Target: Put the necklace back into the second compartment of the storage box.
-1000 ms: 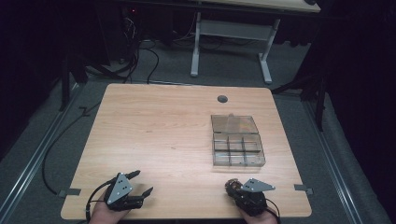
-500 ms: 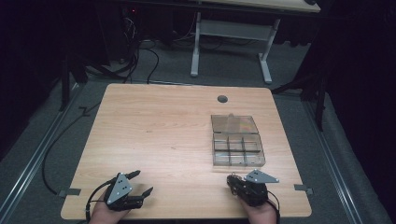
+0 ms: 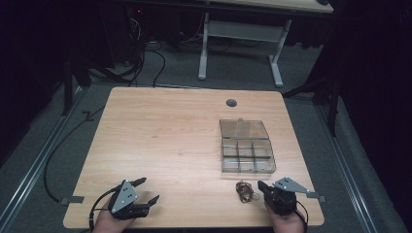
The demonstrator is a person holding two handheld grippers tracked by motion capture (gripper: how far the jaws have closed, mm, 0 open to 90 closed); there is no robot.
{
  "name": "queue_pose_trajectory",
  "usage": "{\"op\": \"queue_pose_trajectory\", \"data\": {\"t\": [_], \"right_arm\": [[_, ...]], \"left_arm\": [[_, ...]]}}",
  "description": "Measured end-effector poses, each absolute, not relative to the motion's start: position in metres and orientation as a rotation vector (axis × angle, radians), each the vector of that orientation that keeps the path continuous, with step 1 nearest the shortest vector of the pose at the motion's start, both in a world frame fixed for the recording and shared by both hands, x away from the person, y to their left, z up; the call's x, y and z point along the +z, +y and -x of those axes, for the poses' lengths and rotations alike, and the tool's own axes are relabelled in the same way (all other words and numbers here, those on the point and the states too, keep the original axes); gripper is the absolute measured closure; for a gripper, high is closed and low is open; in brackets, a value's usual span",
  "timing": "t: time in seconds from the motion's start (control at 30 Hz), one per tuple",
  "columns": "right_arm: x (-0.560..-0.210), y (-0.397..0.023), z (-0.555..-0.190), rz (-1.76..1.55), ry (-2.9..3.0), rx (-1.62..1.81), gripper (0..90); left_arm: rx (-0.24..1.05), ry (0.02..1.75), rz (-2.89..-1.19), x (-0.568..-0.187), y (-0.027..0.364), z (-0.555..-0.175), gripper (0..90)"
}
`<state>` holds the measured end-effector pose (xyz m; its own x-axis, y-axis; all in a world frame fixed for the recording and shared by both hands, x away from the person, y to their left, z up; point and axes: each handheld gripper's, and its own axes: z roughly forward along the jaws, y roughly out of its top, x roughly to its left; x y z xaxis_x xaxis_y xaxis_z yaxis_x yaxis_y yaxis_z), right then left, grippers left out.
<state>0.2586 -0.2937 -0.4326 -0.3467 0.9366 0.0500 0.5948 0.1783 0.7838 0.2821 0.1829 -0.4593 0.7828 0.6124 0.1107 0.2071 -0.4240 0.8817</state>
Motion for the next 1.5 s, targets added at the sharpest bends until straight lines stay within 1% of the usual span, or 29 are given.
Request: {"op": "queue_pose_trajectory", "data": {"t": [0.1, 0.2, 0.33, 0.4, 0.43, 0.67, 1.1, 1.5], "right_arm": [[-0.435, -0.298, -0.261, -1.487, 2.007, 0.970, 85.6], [-0.439, -0.299, -0.263, -1.522, 2.006, 0.916, 84.7], [-0.442, -0.297, -0.267, -1.572, 2.046, 0.833, 80.9], [-0.441, -0.297, -0.268, -1.579, 2.060, 0.818, 80.2], [-0.439, -0.297, -0.269, -1.594, 2.083, 0.788, 77.3], [-0.433, -0.295, -0.276, -1.644, 2.156, 0.658, 73.4], [-0.424, -0.291, -0.289, -1.724, 2.252, 0.546, 71.7], [-0.413, -0.290, -0.302, -1.809, 2.354, 0.449, 68.2]], "left_arm": [[0.516, 0.611, -2.000, -0.459, 0.183, -0.282, 25.3], [0.510, 0.606, -2.005, -0.459, 0.183, -0.282, 25.3], [0.504, 0.602, -2.011, -0.459, 0.182, -0.283, 25.4], [0.502, 0.598, -2.013, -0.459, 0.182, -0.282, 25.4], [0.498, 0.597, -2.014, -0.459, 0.182, -0.283, 25.4], [0.486, 0.587, -2.023, -0.459, 0.182, -0.283, 24.5], [0.472, 0.566, -2.031, -0.459, 0.182, -0.283, 24.1], [0.470, 0.575, -2.019, -0.459, 0.183, -0.283, 23.8]]}}
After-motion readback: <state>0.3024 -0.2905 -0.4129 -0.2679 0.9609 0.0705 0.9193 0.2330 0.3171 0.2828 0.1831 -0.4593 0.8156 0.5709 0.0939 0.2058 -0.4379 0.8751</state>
